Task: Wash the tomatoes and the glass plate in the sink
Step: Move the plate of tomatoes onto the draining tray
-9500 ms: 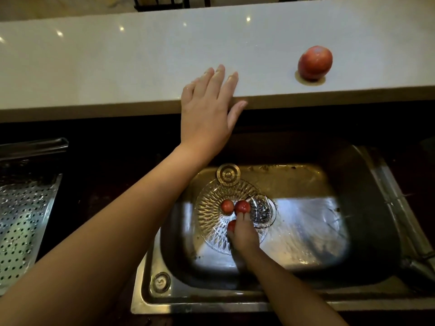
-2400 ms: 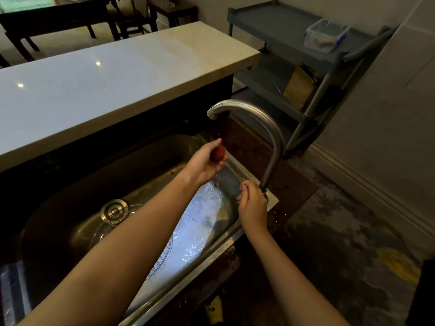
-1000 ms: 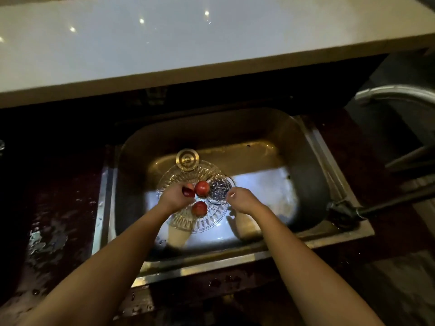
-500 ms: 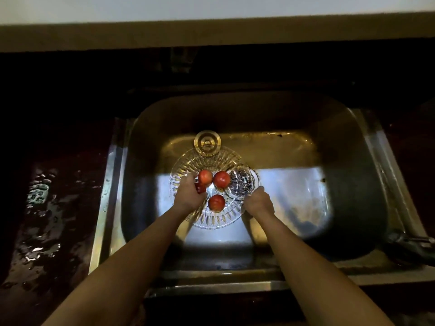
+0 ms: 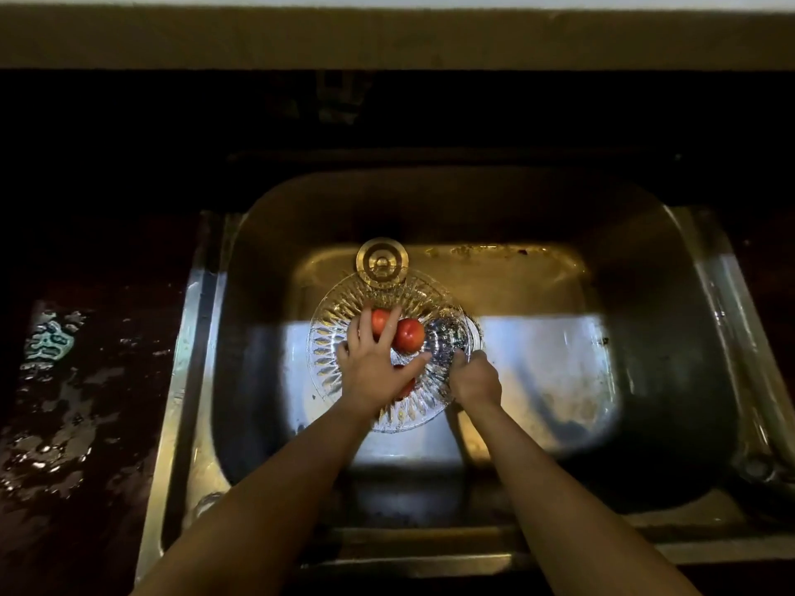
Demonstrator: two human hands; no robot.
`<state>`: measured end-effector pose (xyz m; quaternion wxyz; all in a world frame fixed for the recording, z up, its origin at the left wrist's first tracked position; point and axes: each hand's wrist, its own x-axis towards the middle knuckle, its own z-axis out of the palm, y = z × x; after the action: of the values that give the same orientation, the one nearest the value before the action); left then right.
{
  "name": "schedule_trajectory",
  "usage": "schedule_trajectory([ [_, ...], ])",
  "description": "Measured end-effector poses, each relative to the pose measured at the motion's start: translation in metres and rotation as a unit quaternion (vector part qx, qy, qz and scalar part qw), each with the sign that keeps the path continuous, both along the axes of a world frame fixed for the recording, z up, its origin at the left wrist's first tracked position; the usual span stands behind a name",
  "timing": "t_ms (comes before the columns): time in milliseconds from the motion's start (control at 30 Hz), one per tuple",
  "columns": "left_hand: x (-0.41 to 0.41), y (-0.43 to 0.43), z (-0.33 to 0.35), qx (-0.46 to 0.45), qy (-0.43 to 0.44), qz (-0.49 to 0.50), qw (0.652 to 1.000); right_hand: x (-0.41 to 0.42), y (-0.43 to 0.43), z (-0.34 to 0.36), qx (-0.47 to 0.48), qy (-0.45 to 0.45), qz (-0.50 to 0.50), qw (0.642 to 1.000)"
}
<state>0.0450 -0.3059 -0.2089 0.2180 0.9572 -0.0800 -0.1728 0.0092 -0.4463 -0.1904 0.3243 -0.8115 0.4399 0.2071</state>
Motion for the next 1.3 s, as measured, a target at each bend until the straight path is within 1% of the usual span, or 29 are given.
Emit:
schedule_trajectory([
  [67, 0.003, -0.004, 0.001, 0.014, -0.028, -0.012, 0.999, -0.001, -0.001, -0.003, -0.006, -0.047, 0.002, 0.999],
  [100, 0.005, -0.005, 0.002, 0.014, -0.038, -0.011, 0.999, -0.001, -0.001, -0.004, 0.007, -0.081, -0.006, 0.997],
  [133, 0.006, -0.006, 0.003, 0.009, -0.045, -0.006, 0.999, -0.001, -0.001, -0.004, 0.037, -0.121, -0.029, 0.992],
  [200, 0.008, -0.008, 0.005, -0.012, -0.044, 0.015, 0.999, 0.0, 0.001, 0.001, 0.117, -0.192, -0.095, 0.97],
  [233, 0.01, -0.009, 0.006, -0.023, -0.036, 0.025, 0.999, 0.0, 0.002, 0.005, 0.13, -0.217, -0.114, 0.961],
  [333, 0.016, -0.012, 0.016, -0.059, 0.0, 0.052, 0.997, 0.003, 0.001, 0.02, 0.094, -0.252, -0.102, 0.958],
  [433, 0.015, -0.019, 0.035, -0.099, 0.015, 0.071, 0.992, 0.003, -0.004, 0.043, 0.058, -0.274, -0.074, 0.957],
  [567, 0.014, -0.038, 0.07, -0.158, 0.038, 0.104, 0.981, 0.008, -0.018, 0.086, -0.014, -0.289, -0.037, 0.957],
  [667, 0.013, -0.051, 0.097, -0.213, 0.06, 0.123, 0.968, 0.017, -0.03, 0.125, -0.062, -0.273, 0.02, 0.96],
  [800, 0.012, -0.064, 0.132, -0.315, 0.092, 0.156, 0.932, 0.028, -0.036, 0.176, -0.147, -0.261, 0.093, 0.95],
  [933, 0.011, -0.069, 0.162, -0.399, 0.115, 0.176, 0.893, 0.034, -0.033, 0.211, -0.22, -0.258, 0.125, 0.932],
  [1000, 0.011, -0.068, 0.171, -0.411, 0.128, 0.174, 0.886, 0.033, -0.028, 0.222, -0.242, -0.256, 0.129, 0.927],
  [1067, 0.011, -0.064, 0.177, -0.414, 0.132, 0.166, 0.885, 0.032, -0.022, 0.23, -0.259, -0.252, 0.123, 0.925],
  [1300, 0.012, -0.047, 0.187, -0.399, 0.105, 0.133, 0.901, 0.026, -0.005, 0.243, -0.276, -0.239, 0.091, 0.927],
])
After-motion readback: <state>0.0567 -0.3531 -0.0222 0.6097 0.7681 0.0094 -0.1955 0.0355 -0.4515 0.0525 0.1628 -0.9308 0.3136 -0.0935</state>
